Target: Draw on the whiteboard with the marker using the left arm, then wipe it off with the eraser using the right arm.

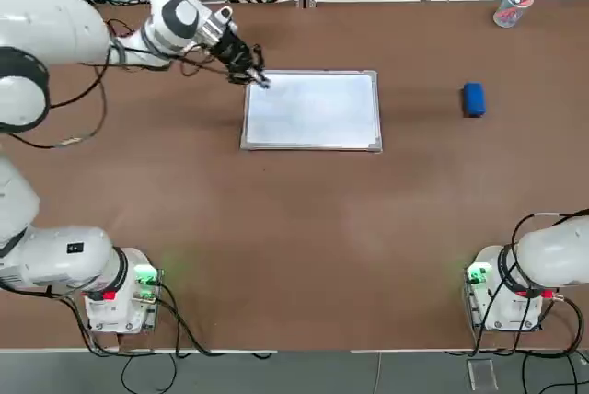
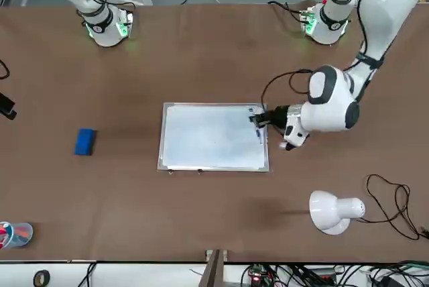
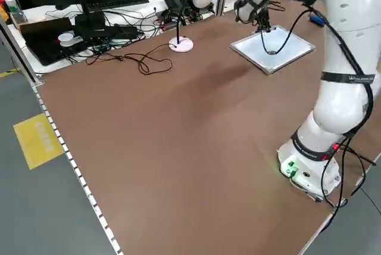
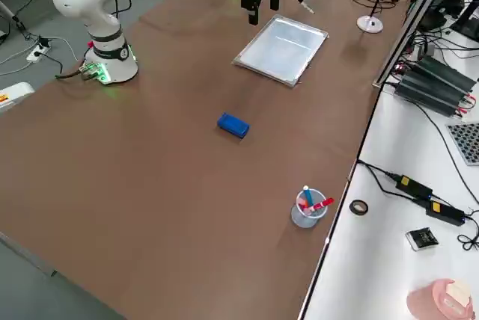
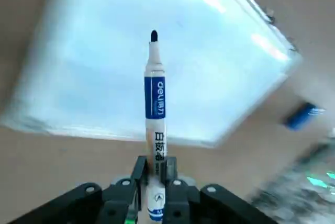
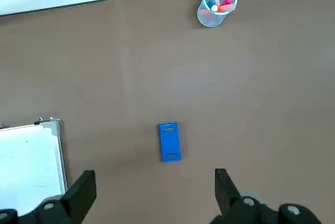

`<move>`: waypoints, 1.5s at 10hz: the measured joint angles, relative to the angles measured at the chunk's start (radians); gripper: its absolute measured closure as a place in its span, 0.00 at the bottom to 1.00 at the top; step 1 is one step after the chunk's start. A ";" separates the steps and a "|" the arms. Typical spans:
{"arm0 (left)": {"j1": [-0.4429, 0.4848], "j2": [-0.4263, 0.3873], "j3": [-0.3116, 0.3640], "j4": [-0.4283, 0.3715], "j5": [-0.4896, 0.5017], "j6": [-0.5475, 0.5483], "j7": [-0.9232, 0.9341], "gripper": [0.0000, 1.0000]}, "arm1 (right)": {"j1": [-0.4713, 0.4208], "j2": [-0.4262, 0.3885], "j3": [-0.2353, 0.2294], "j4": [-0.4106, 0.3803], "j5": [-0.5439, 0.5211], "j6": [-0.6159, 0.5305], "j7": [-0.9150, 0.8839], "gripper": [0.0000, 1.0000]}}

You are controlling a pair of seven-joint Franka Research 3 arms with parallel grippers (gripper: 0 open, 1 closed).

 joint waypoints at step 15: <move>-0.242 0.333 0.000 0.176 -0.868 0.129 -0.013 0.82 | 0.003 0.001 0.002 -0.006 0.000 0.036 0.001 0.00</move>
